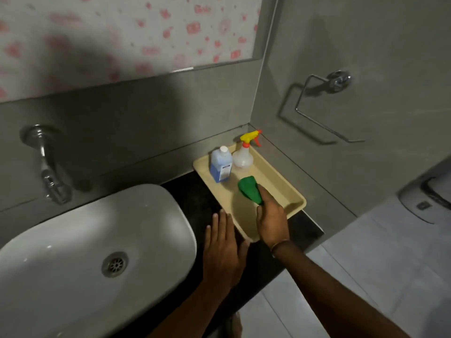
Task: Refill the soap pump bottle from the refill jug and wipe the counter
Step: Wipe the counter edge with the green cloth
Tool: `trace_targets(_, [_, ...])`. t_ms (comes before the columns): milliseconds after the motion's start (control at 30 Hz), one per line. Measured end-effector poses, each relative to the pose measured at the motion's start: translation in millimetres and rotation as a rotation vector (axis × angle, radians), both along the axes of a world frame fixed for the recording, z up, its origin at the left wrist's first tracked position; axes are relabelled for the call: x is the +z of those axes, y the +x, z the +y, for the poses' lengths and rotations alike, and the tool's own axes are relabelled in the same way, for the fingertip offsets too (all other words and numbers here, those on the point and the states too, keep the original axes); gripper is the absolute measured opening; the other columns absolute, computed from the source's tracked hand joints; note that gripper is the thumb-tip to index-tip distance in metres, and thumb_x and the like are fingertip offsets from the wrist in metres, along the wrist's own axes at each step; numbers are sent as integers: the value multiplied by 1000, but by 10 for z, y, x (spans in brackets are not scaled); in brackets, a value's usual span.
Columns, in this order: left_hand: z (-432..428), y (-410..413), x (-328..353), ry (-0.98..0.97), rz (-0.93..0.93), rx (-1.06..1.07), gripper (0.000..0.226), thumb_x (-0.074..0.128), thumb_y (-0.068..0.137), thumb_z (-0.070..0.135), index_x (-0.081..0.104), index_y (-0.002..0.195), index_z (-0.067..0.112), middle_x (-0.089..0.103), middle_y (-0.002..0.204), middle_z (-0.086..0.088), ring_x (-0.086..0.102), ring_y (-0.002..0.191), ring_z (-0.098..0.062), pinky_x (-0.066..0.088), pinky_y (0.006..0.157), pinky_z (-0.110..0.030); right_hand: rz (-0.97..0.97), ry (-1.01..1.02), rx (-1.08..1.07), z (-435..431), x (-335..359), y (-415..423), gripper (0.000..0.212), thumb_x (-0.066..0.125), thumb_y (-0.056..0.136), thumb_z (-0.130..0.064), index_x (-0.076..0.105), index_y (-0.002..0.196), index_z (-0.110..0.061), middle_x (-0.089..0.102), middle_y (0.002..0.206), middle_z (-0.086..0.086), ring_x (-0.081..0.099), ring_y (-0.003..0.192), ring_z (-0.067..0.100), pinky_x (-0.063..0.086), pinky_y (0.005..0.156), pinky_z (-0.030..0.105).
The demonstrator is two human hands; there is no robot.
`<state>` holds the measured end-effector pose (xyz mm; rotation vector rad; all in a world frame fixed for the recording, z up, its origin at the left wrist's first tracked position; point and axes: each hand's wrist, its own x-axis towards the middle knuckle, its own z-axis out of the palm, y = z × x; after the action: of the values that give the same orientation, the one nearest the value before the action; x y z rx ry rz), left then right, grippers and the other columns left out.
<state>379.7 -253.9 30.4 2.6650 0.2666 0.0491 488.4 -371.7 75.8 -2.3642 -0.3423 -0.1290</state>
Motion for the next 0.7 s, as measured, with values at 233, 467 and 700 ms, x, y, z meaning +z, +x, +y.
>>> trace_targets(233, [190,-1544,-83,82,87,-70,80,21,105,58,-10,164,13,-19,173,-6,-16,161,-23,-8,132,-40,89,44,-14,47,-18,-1613,65,50,94,4,42,154,-17,54,149,7,54,134,24,43,115,43])
trace_targets(467, [494,-2377,-456,59,190,-10,86,23,95,62,40,155,4,38,165,-16,38,152,-36,36,121,-56,286,-53,-98,186,-543,-1974,54,43,104,-9,34,157,-16,46,156,11,47,141,27,39,117,44])
trace_targets(700, [957,-2498,-1071,154,118,54,87,19,102,66,52,148,1,52,156,-19,51,144,-37,41,116,-59,297,-561,90,312,-1158,-1547,76,47,100,-42,8,163,-25,3,171,8,-2,157,35,8,126,49])
